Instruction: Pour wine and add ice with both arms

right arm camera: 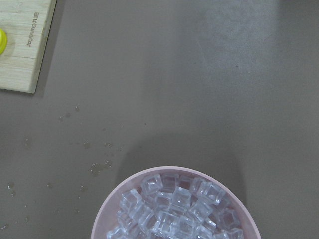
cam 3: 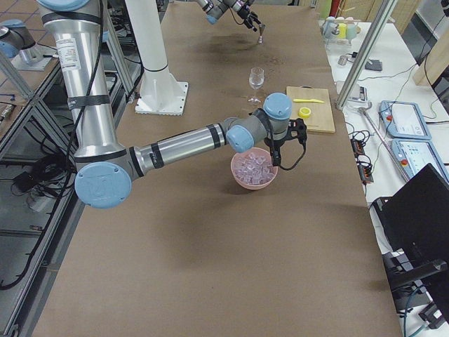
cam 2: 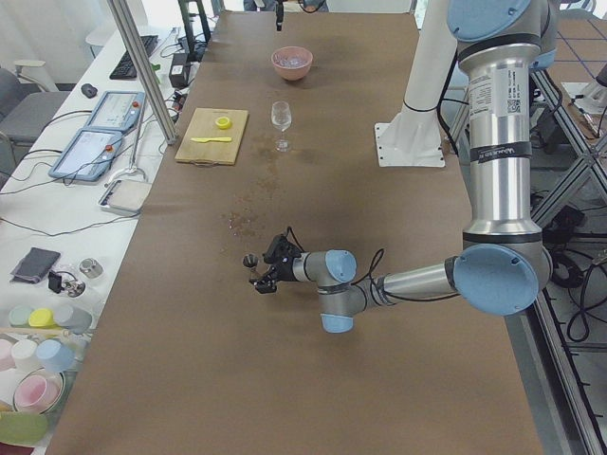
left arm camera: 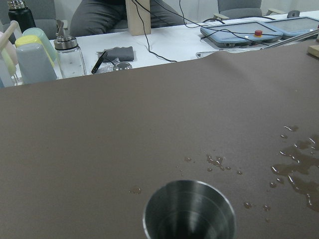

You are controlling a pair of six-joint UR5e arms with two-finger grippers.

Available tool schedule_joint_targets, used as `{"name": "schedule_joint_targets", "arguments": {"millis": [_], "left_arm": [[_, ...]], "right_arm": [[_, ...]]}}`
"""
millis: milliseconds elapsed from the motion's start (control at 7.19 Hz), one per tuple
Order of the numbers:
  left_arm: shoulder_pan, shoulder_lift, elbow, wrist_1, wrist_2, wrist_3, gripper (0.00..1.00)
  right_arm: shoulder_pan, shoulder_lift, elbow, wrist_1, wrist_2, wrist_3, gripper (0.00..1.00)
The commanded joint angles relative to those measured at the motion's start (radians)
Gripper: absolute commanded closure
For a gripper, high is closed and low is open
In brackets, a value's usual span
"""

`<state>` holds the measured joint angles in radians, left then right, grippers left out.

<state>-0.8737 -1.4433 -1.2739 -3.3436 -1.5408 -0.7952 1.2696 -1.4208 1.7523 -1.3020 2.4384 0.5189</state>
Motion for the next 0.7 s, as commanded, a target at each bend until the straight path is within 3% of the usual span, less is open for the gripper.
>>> {"name": "schedule_joint_targets", "arguments": {"millis": [0,139,278,557], "left_arm": [[-0.244,-0.002,-0.068,0.17,-0.342,-0.027,0.02],[-0.393,-0.037,-0.125,0.347,-0.542,-0.024,0.02],[-0.506,-0.081,-0.159,0.504,-0.684,-0.016,0.02],[-0.623,-0.153,-0.162,0.765,-0.887,-0.006,0.02]], "right_arm": [[-0.009,0.005,0.001,0.001,-0.002,0.015,0.0],[-0.012,0.006,0.001,0.001,-0.002,0.015,0.0],[-0.022,0.006,0.003,0.001,-0.01,0.018,0.0],[-0.09,-0.001,0.047,0.001,-0.14,0.024,0.0]]}}
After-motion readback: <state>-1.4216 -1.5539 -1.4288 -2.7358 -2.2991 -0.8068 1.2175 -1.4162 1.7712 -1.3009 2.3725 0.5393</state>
